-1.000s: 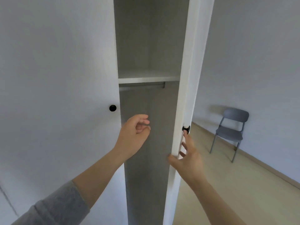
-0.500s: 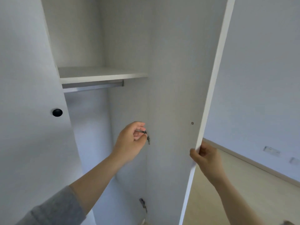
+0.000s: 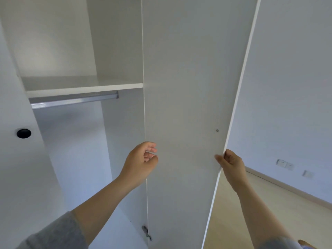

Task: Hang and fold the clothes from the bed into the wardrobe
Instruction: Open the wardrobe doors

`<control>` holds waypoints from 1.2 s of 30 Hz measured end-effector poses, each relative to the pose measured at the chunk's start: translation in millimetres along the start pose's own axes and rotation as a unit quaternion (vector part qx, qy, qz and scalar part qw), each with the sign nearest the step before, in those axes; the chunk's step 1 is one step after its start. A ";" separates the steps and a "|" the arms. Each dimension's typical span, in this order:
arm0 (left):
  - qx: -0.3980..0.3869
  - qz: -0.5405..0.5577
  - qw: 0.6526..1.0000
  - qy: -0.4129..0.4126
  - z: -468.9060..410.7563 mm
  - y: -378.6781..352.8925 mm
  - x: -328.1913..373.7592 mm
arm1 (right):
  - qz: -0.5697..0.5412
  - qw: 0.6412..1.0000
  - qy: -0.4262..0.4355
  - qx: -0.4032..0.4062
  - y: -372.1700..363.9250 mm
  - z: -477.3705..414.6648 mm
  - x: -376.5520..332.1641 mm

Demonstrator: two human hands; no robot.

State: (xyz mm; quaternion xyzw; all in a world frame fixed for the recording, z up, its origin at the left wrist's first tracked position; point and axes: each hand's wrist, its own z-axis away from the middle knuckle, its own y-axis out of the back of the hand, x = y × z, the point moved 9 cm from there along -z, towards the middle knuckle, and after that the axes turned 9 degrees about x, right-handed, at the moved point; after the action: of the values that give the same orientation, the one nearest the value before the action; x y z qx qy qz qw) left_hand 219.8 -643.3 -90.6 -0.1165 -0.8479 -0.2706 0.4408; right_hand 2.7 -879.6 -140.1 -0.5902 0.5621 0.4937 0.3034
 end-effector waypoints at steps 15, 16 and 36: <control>0.050 -0.019 0.998 0.022 8.7 53.1 -41.1 | -0.017 0.993 0.114 -0.001 -91.7 77.0 -70.0; 0.064 -0.026 0.997 0.024 10.4 66.8 -45.4 | -0.028 0.992 0.121 -0.029 -109.0 87.1 -77.3; 0.359 -0.293 0.884 0.065 5.8 294.5 -64.8 | -0.175 0.899 0.167 -0.364 -326.4 145.2 -164.0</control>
State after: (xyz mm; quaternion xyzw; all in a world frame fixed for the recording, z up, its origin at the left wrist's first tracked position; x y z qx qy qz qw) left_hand 382.1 -394.1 -41.0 0.3214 -0.8521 -0.0716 0.4069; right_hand 301.5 -627.3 -100.6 -0.8222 0.2731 0.4968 0.0511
